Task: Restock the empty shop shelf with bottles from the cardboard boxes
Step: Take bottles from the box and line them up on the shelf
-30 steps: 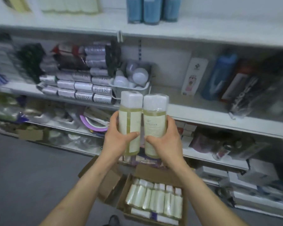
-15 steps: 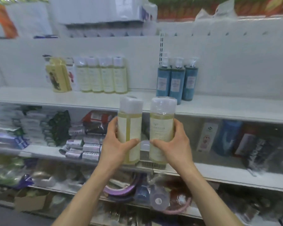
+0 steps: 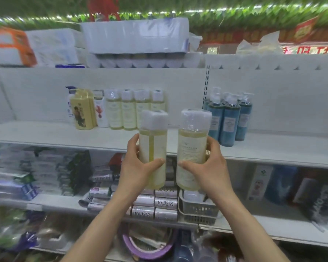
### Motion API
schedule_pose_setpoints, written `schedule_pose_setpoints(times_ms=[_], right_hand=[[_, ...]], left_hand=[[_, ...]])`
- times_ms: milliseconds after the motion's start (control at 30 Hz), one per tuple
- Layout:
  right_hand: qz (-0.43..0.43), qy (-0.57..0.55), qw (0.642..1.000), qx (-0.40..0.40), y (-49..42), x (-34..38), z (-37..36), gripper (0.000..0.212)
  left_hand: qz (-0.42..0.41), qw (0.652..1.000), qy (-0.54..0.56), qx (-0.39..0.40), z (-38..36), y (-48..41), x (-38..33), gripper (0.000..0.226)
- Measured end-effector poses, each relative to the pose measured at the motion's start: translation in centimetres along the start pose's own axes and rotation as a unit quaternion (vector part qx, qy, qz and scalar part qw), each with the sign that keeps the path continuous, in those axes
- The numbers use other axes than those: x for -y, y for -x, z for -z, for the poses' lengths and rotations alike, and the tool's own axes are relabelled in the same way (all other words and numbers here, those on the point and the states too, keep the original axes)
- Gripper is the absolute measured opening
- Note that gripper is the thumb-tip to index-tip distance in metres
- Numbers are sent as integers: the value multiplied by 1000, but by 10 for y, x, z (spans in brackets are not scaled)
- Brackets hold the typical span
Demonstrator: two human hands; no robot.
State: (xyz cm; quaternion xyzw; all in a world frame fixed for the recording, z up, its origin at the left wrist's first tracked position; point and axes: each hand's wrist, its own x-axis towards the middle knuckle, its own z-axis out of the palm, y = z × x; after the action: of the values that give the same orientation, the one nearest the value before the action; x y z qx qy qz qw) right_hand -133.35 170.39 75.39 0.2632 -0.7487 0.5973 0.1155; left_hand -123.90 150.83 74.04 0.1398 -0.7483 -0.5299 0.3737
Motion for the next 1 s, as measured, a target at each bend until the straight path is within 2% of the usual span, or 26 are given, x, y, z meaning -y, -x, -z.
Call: schedule_pose_setpoints(times_ms=[267, 467, 767, 867, 1000], right_hand=[[36, -22, 998, 37, -44, 3, -16, 93], [22, -6, 1000, 21, -89, -7, -48, 101], [-22, 41, 997, -57, -169, -29, -124, 99], [-33, 63, 993, -98, -183, -43, -147, 100], [-33, 80, 990, -116, -188, -50, -153, 99]], left_hand=[[-12, 999, -2, -46, 14, -41, -5, 98], [-21, 999, -3, -47, 24, -92, 9, 97], [-40, 999, 27, 20, 40, -196, 46, 108], [-34, 997, 34, 58, 43, -229, 63, 104], [-37, 996, 46, 64, 39, -244, 72, 101]])
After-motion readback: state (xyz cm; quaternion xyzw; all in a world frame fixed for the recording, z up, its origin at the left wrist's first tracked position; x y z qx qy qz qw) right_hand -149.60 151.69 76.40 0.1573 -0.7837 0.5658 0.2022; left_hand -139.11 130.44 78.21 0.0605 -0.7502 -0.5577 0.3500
